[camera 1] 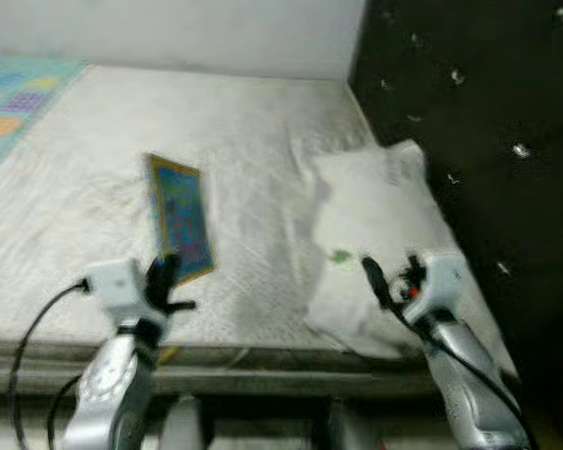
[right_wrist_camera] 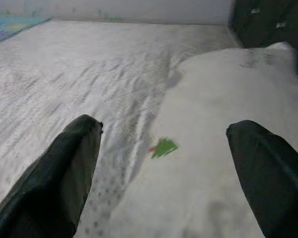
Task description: Clean up the room
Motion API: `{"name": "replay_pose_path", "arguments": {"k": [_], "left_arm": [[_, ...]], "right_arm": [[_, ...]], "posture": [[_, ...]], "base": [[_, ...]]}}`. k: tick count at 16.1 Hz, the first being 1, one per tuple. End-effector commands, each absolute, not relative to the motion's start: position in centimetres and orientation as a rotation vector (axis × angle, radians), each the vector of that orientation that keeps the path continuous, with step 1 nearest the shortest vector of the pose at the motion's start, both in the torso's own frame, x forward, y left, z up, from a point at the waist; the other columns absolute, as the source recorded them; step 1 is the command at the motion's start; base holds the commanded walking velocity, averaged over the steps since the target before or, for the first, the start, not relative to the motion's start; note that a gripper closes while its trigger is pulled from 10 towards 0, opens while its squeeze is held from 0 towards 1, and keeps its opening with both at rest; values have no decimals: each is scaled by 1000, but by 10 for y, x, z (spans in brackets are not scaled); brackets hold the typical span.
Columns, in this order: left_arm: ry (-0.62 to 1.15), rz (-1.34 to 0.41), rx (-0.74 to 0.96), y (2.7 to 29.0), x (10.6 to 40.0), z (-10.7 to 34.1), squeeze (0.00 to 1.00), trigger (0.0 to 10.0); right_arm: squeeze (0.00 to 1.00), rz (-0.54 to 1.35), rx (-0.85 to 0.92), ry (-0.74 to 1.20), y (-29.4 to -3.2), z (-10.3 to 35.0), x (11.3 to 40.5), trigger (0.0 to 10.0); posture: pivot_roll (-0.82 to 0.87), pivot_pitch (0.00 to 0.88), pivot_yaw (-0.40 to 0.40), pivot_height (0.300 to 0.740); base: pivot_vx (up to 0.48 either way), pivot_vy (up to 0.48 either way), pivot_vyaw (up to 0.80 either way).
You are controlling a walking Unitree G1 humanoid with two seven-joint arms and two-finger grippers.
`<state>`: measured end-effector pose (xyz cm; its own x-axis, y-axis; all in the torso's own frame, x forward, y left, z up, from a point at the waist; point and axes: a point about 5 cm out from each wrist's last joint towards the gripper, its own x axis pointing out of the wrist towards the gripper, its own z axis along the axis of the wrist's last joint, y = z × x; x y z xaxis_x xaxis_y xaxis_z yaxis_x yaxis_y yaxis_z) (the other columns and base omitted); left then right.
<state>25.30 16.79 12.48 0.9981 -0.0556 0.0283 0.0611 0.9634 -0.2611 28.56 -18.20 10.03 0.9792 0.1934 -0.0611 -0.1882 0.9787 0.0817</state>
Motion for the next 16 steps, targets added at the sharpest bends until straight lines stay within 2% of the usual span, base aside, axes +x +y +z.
{"name": "replay_pose_path", "arguments": {"k": [1, 7, 16], "left_arm": [[-30, -54, -270, 170, 251, 126, 0, 10000], [-49, -79, -287, 168, 250, 128, 0, 10000], [-56, -111, -295, 165, 252, 129, 0, 10000]], "right_arm": [[0, 222, 73, 56, -177, 105, 289, 10000], [0, 227, 68, 57, -176, 104, 290, 10000], [0, 229, 69, 52, -175, 104, 290, 10000]], "posture": [[-2, 116, -58, 638], [-2, 116, -58, 638], [-4, 107, -53, 638]], "base": [[0, 0, 0], [0, 0, 0], [319, 0, 0]]}}
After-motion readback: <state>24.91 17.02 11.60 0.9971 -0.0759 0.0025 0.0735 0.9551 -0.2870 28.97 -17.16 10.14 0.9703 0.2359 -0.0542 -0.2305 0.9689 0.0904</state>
